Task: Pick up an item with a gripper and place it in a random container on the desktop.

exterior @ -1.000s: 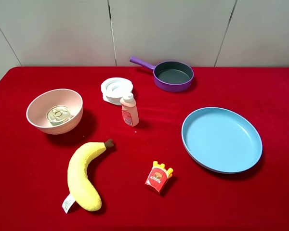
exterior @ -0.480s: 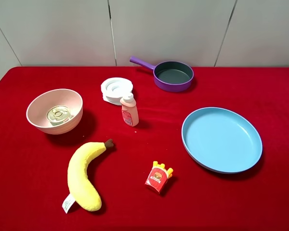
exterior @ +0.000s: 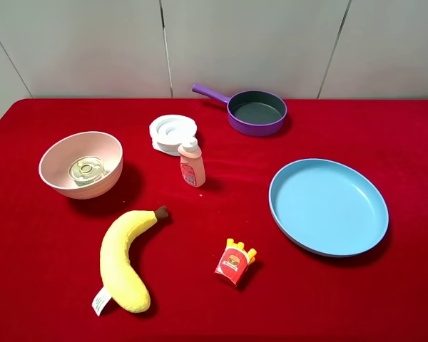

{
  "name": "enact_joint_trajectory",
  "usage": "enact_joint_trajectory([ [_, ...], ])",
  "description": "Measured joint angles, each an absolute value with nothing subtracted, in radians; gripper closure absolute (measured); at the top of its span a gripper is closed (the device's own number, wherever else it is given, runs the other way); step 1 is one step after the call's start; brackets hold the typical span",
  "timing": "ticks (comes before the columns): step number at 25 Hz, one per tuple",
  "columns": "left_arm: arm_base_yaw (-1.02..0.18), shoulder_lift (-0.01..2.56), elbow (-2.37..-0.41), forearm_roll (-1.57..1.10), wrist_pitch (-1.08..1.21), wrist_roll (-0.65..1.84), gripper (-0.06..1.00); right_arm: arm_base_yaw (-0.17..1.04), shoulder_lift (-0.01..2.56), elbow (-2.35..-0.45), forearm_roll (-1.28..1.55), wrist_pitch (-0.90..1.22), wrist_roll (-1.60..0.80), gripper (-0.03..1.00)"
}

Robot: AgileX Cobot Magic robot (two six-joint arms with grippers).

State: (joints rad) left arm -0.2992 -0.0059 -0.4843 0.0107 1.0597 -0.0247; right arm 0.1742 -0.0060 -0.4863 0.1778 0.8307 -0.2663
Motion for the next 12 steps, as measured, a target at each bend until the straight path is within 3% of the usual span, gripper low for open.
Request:
enact_joint_trajectory([
  [12,-0.299,-0.006,-0.484,0.011,1.060,-0.025,0.03,0.174,-0.006,-0.486,0.178,0.831,-0.266,0.27],
])
